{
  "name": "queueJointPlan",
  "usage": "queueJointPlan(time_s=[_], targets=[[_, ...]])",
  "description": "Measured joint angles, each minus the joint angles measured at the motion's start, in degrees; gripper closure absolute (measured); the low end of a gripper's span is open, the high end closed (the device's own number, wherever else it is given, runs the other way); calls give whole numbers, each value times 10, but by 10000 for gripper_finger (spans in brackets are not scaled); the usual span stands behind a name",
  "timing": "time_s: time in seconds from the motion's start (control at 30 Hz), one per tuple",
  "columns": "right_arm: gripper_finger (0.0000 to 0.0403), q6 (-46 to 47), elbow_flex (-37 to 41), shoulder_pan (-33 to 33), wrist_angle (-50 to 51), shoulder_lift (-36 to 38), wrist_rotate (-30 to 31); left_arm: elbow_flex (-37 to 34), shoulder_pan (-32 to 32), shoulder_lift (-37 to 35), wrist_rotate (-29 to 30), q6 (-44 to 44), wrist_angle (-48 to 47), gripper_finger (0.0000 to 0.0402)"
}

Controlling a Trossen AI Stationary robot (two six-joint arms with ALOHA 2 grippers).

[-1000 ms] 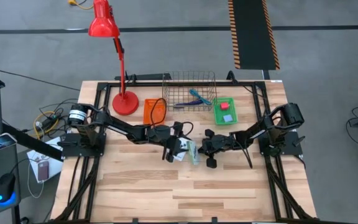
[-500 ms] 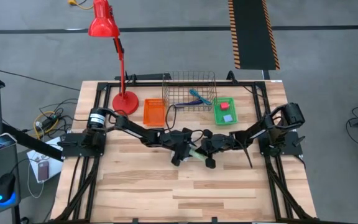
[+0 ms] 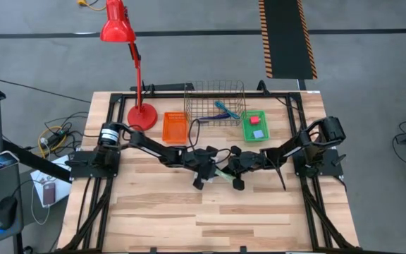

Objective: Pick and place items into bin
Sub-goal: Put the card reader box into the orange bin

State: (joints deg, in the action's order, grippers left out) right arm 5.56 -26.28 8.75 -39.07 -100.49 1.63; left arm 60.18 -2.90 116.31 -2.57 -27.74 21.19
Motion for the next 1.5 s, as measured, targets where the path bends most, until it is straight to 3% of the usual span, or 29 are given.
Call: queueJointPlan(time_s=[0.13,0.33,0.6,0.8,1.17,1.5], targets=[[403,2,0,0,-5,0,-1,0,-2,-28,3,6,-35,374],[403,5,-2,0,-17,2,-3,-1,-11,-80,16,20,-101,371],[403,2,2,1,0,-1,-6,-1,-48,-154,116,29,-183,374],[403,3,2,1,0,-2,-3,2,-50,-204,141,50,-207,374],[403,4,2,1,-2,-2,-2,2,-52,-296,296,99,-338,374],[403,4,2,1,-4,-2,-2,1,-48,-322,504,221,-555,370]])
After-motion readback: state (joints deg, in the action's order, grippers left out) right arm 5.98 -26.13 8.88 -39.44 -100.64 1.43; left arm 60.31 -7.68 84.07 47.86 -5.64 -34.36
